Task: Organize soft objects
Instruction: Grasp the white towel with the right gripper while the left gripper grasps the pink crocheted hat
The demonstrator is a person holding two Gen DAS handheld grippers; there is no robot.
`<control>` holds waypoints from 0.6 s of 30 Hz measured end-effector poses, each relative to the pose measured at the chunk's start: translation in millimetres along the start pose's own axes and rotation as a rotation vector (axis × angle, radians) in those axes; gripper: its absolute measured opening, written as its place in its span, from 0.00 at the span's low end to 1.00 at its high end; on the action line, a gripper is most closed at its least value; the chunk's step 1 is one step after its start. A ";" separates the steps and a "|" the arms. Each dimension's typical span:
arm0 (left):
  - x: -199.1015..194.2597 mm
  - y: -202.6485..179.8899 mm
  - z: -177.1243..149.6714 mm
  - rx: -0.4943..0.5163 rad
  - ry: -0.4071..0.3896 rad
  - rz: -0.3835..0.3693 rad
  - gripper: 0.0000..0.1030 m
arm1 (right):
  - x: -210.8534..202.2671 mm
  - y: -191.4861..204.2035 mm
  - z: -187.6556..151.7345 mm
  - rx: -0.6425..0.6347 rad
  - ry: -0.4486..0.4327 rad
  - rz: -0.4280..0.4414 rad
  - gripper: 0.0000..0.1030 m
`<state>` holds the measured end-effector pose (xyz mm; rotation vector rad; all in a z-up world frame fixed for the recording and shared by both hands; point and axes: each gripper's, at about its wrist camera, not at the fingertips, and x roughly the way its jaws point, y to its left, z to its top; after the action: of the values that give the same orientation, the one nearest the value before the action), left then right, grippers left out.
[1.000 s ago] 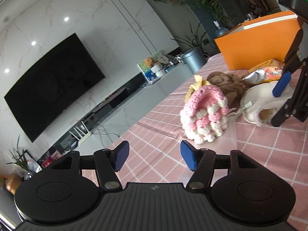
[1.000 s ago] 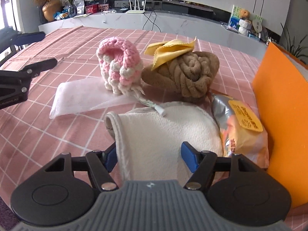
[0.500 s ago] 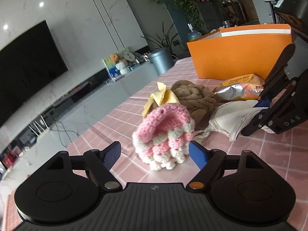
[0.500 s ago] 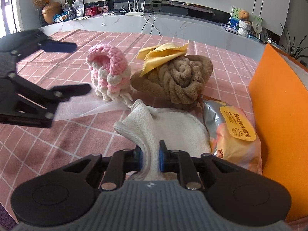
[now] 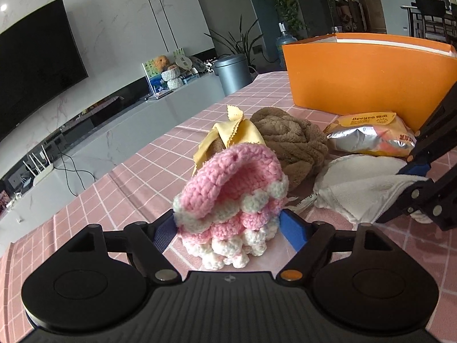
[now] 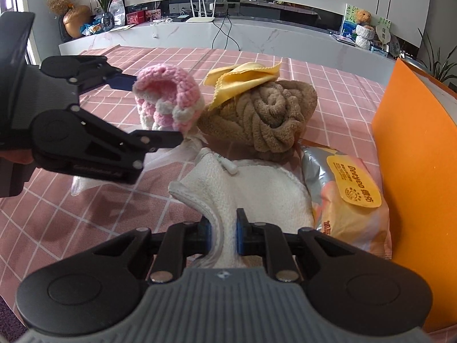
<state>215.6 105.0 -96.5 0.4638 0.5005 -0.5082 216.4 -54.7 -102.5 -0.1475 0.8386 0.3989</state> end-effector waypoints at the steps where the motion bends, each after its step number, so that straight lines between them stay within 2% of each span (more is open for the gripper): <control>1: -0.4 -0.1 0.4 -0.003 -0.001 0.005 0.76 | 0.0 0.6 -0.2 0.000 -0.001 0.000 0.14; 3: -1.7 0.0 1.0 0.004 0.000 0.015 0.59 | -0.3 2.6 -1.1 -0.003 -0.003 0.000 0.14; 6: -3.7 0.0 0.8 0.012 0.008 0.018 0.42 | -0.5 4.4 -1.6 -0.005 -0.005 -0.001 0.14; 8: -5.6 -1.5 0.6 0.022 0.011 0.026 0.34 | -0.6 6.1 -1.8 -0.008 -0.006 -0.001 0.14; 11: -8.7 -6.0 3.0 0.040 0.013 0.040 0.30 | -1.8 6.6 -2.5 -0.005 -0.010 -0.003 0.13; 18: -30.0 -9.7 12.0 0.043 0.007 0.066 0.29 | -20.2 2.3 -0.3 0.000 -0.074 0.005 0.12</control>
<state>191.4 101.4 -73.3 0.5216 0.4803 -0.4547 203.2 -58.5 -87.6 -0.1297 0.7667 0.4070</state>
